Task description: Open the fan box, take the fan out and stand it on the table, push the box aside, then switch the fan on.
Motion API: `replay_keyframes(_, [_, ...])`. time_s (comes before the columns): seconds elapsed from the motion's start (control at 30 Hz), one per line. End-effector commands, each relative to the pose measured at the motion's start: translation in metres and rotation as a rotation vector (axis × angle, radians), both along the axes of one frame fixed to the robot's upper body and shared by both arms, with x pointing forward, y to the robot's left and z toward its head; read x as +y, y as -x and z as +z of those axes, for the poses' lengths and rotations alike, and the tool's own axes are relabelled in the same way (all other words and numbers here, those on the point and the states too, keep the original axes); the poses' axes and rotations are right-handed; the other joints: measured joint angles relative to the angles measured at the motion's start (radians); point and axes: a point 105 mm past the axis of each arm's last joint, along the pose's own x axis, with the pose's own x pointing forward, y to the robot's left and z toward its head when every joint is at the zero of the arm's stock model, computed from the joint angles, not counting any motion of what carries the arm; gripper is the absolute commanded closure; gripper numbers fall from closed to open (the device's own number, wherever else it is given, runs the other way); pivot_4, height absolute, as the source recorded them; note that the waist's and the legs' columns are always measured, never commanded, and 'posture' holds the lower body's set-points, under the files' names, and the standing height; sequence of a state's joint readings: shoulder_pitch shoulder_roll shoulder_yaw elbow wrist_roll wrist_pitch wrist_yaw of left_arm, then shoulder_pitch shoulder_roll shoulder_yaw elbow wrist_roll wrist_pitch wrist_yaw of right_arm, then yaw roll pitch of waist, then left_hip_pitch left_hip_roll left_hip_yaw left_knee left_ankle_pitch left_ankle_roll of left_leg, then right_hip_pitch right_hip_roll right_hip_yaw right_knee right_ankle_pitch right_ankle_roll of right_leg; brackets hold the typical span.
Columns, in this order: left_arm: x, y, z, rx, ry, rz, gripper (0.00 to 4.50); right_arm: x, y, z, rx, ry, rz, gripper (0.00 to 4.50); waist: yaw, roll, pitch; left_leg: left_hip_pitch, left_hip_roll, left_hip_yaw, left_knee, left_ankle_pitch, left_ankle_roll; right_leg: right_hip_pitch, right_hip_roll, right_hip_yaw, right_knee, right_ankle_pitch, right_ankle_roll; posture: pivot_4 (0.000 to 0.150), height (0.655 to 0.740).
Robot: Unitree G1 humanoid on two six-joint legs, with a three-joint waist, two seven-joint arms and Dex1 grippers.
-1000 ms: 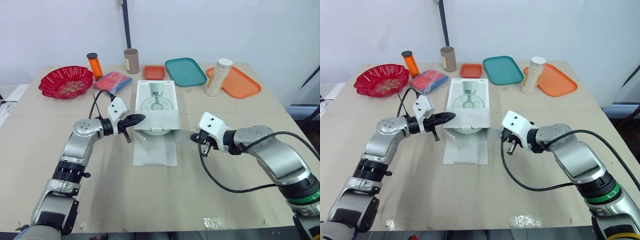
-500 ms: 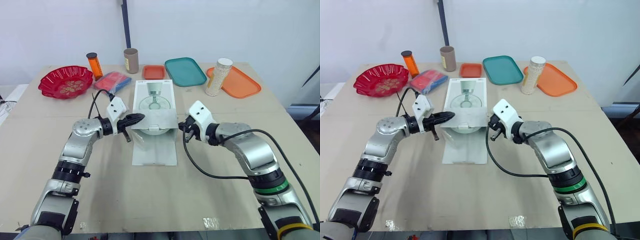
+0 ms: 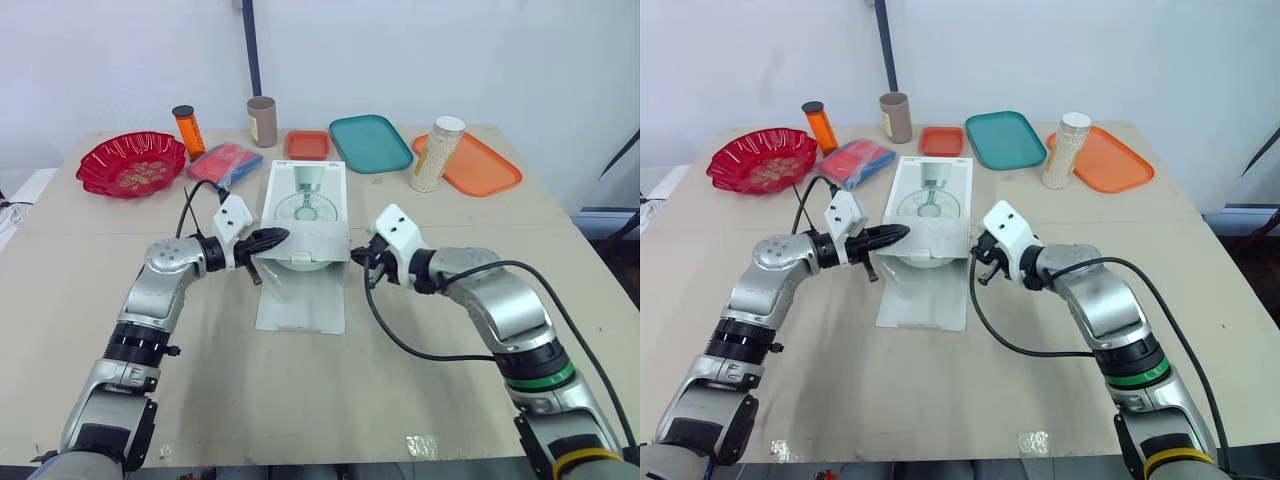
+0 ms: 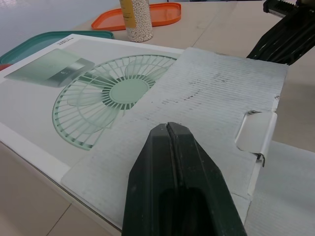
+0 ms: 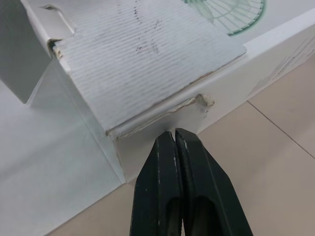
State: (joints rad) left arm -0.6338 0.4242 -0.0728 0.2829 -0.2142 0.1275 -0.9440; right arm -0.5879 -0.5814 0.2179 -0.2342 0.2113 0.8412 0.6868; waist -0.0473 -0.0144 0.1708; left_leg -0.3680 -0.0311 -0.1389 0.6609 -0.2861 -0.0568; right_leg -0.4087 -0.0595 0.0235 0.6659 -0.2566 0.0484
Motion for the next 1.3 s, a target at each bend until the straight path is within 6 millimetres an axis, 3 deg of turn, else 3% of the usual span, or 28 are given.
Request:
replay_keyframes(0.03, [0.003, 0.002, -0.006, 0.007, -0.027, 0.005, 4.50, 0.004, 0.009, 0.011, -0.051, 0.008, 0.073, 4.45, 0.000, 0.000, 0.000, 0.000, 0.000, 0.000, 0.000, 0.000, 0.000, 0.000, 0.000, 0.000, 0.000, 0.000, 0.000, 0.150, 0.7400])
replay_keyframes(0.2, [0.002, 0.002, -0.005, 0.008, -0.026, 0.004, 4.50, 0.008, 0.036, 0.005, -0.022, 0.027, 0.237, 4.45, 0.000, 0.000, 0.000, 0.000, 0.000, 0.000, 0.000, 0.000, 0.000, 0.000, 0.000, 0.000, 0.000, 0.000, 0.000, 0.150, 0.7400])
replay_keyframes(0.5, [0.004, 0.002, -0.005, 0.010, -0.029, 0.007, 4.50, 0.013, 0.046, 0.011, -0.032, -0.012, 0.308, 4.45, 0.001, 0.000, 0.000, 0.000, 0.000, 0.000, 0.000, 0.000, 0.000, 0.001, 0.000, 0.000, 0.000, 0.000, 0.000, 0.150, 0.7400])
replay_keyframes(0.83, [0.003, 0.001, -0.004, 0.012, -0.030, 0.003, 4.50, 0.019, 0.018, 0.046, -0.093, -0.219, 0.174, 4.45, 0.002, 0.000, 0.000, 0.000, 0.000, 0.000, 0.000, 0.000, 0.000, 0.001, 0.000, 0.000, 0.000, 0.000, 0.000, 0.150, 0.7400])
replay_keyframes(1.13, [-0.001, 0.002, 0.014, -0.033, -0.007, -0.012, 4.50, 0.018, -0.006, 0.019, -0.070, -0.157, 0.070, 4.45, 0.000, 0.000, 0.000, 0.000, 0.000, 0.000, 0.000, 0.000, 0.000, 0.000, 0.000, 0.000, 0.000, 0.000, 0.000, 0.150, 0.7400])
replay_keyframes(1.3, [-0.012, 0.014, 0.027, -0.058, -0.008, -0.087, 4.50, 0.013, -0.012, 0.012, -0.072, -0.128, 0.038, 4.45, 0.000, 0.000, 0.000, 0.000, 0.000, 0.000, 0.000, 0.000, 0.000, 0.001, 0.000, 0.000, 0.000, 0.000, 0.000, 0.150, 0.7400])
